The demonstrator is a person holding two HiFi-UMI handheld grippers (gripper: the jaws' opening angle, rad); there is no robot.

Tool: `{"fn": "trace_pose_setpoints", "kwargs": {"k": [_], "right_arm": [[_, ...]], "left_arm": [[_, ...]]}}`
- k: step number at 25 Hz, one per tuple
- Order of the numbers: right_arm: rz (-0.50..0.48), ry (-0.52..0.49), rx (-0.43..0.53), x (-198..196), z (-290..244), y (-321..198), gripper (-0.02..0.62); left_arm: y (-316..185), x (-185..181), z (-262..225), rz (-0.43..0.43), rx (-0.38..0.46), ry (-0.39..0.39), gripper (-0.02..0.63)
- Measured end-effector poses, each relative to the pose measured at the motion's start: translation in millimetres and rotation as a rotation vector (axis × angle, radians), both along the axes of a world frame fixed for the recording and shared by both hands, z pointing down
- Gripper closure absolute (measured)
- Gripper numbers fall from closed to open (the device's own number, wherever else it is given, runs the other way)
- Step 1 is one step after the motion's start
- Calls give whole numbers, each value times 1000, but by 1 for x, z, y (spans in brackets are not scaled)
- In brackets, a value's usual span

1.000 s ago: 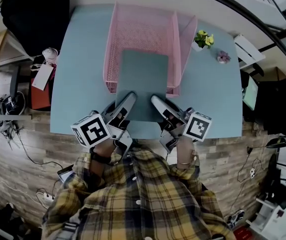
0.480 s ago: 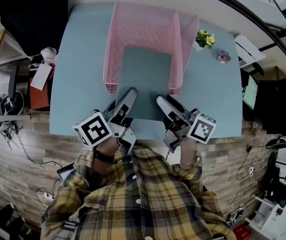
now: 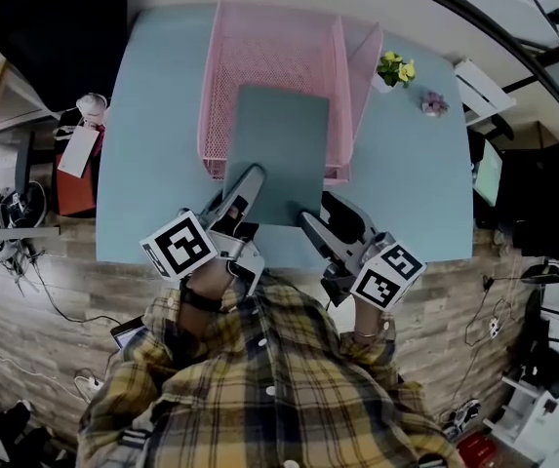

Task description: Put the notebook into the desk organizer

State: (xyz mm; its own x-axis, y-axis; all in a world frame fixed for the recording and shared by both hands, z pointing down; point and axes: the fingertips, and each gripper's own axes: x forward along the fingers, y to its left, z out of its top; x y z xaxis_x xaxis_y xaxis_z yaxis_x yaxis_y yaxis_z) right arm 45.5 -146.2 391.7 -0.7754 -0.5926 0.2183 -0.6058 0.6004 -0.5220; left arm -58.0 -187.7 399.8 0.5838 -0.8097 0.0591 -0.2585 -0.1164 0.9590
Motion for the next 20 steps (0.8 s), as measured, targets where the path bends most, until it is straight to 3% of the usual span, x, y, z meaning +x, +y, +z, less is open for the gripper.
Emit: {"fn": "trace_pose_setpoints", "kwargs": {"k": [7,15,20], "right_arm": [[-38,113,174,-6,-8,18,353],[-28,285,288,-9,7,23,347],[-6,289,335,-10,5,22,347]], "left_arm": [[-1,4,0,-5,-24,30,531],[-1,2,-4,29,24,-78,510],[6,-1,-8,43,49,-94,427]]}}
